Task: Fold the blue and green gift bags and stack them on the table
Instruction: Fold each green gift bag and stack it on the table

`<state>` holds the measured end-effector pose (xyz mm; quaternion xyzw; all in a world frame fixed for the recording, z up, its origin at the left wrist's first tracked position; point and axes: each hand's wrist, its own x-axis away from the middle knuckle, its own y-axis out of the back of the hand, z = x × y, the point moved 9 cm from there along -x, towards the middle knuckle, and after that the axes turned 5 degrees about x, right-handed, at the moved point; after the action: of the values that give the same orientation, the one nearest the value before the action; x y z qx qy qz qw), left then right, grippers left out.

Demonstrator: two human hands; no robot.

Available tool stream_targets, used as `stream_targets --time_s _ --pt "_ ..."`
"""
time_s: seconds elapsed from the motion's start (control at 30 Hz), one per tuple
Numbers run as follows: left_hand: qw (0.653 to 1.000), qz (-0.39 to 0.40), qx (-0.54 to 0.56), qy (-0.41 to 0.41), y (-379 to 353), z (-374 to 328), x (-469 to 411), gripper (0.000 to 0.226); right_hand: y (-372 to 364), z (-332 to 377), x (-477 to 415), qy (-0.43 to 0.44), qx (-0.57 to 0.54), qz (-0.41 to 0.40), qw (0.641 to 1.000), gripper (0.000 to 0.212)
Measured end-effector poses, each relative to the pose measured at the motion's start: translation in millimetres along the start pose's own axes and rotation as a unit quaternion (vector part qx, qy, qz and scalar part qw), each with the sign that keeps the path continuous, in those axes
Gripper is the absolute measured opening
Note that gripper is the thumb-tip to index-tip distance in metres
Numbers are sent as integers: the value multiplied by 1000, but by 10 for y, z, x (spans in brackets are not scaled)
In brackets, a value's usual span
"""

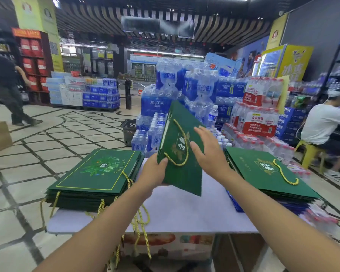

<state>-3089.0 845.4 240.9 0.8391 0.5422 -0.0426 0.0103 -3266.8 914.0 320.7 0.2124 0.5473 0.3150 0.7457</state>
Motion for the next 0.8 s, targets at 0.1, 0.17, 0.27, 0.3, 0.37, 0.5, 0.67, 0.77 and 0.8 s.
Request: stream_targets --time_s 0.1,0.17,0.27,0.3,0.37,0.5,0.67,0.77,0.8 --pt "988 26 123 89 -208 421 174 19 -429 -198 251 -71 -27 133 988 56" --pt "979 42 144 137 -328 765 282 23 -723 -328 511 -100 -22 196 975 59" --pt "973 38 120 191 -386 1135 392 26 -1074 -542 935 -144 -10 264 954 67" --pt "972 41 117 198 -399 1175 408 27 -1158 -598 1063 -154 -3 280 948 73" --pt "979 60 52 188 -400 1156 428 27 -1261 -676 1231 -150 20 293 944 84" --pt "898 102 -424 53 -248 892 323 45 -1209 -645 1227 -118 46 271 954 71" --pt "806 53 -589 -11 -148 779 139 58 -1169 -552 1339 -109 106 326 933 82" --pt "796 42 -599 -73 -256 723 79 50 -1246 -524 1497 -88 165 366 911 90" --pt "794 43 -598 -98 -316 714 50 48 -1252 -518 1510 -84 179 366 910 92"
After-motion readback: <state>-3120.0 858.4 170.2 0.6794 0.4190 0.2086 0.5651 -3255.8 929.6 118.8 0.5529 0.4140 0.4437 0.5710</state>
